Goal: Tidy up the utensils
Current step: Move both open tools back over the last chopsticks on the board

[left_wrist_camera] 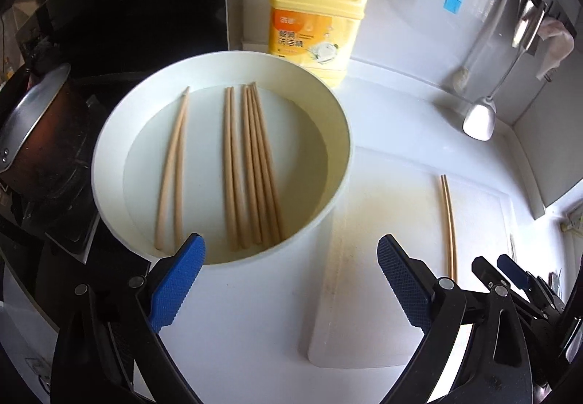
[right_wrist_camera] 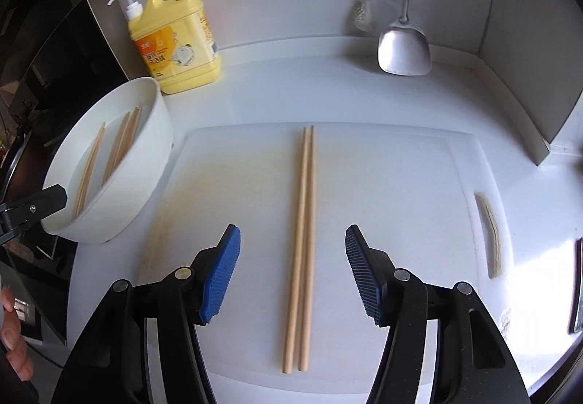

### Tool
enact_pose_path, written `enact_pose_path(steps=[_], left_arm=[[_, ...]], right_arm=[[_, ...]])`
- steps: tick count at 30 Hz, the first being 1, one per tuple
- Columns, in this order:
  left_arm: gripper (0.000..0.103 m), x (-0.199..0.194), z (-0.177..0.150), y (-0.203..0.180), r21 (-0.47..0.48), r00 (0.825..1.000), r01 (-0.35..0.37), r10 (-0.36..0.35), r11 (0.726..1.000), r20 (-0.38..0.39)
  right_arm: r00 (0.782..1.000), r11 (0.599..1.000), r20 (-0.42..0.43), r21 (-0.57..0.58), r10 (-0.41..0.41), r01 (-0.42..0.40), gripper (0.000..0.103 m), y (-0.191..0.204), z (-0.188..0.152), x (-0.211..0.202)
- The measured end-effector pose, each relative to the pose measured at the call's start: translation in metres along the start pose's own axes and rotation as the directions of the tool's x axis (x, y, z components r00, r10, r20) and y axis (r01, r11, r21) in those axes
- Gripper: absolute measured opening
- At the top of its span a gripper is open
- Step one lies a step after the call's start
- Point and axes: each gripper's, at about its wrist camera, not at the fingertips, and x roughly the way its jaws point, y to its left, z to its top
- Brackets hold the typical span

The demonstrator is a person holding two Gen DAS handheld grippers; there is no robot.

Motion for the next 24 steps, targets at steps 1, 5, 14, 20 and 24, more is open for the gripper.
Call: enact_pose_path(steps=[1, 5, 14, 20, 24], left_arm=[[0.094, 0.001, -0.002, -0.006, 0.009, 1.000, 0.004, -0.004, 1.000, -0.005], [0.094, 0.006, -0.010, -0.025, 0.045, 1.000, 0.017, -0.016, 0.999, -0.027], [0.094, 0.012, -0.021, -0.052, 0.114, 0.999, 0.012, -0.006, 0.993, -0.050], [0.094, 0.015, -0.024, -0.060, 0.123, 0.998, 0.005, 0.003, 0.992, -0.064], [0.094, 0.017, -0.024, -0.062, 0.133, 0.998, 0.000, 0.009, 0.991, -0.067]], right_arm=[[1.000, 1.000, -0.004, 0.004, -0.007, 0.007, 0.058, -0.004, -0.003, 0.001], [1.000, 1.000, -0.014, 0.005, -0.022, 0.022, 0.058, -0.014, -0.013, 0.003], [0.997, 0.999, -0.061, 0.011, -0.037, 0.038, 0.058, -0.029, -0.023, 0.030], [0.997, 0.999, -0.061, -0.005, -0.045, 0.044, 0.058, -0.026, -0.022, 0.039], [0.997, 0.999, -0.062, -0.018, -0.049, 0.048, 0.058, -0.025, -0.023, 0.043]])
